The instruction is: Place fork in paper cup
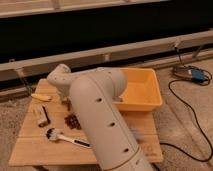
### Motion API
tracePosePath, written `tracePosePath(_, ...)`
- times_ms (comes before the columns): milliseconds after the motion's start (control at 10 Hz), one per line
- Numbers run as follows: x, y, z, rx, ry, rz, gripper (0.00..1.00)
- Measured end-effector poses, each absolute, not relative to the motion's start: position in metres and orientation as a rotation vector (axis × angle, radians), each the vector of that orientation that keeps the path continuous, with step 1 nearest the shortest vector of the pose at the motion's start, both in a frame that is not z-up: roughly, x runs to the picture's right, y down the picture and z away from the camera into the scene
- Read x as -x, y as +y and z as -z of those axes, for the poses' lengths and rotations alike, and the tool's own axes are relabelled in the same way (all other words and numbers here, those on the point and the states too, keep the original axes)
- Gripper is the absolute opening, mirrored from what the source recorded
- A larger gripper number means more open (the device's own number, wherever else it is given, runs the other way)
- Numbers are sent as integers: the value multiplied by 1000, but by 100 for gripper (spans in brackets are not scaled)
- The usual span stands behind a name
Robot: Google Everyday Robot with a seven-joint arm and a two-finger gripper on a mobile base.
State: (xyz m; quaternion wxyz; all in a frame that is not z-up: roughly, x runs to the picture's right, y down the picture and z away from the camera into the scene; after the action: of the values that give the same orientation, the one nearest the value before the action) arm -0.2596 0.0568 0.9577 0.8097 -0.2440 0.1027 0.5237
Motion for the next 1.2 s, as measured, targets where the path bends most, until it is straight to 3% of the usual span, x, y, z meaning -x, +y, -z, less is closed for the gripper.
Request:
tracePosePath(400, 261, 56, -953, 529, 216, -1119, 3)
tracePosePath(1200, 261, 37, -926, 548, 174, -1132, 0)
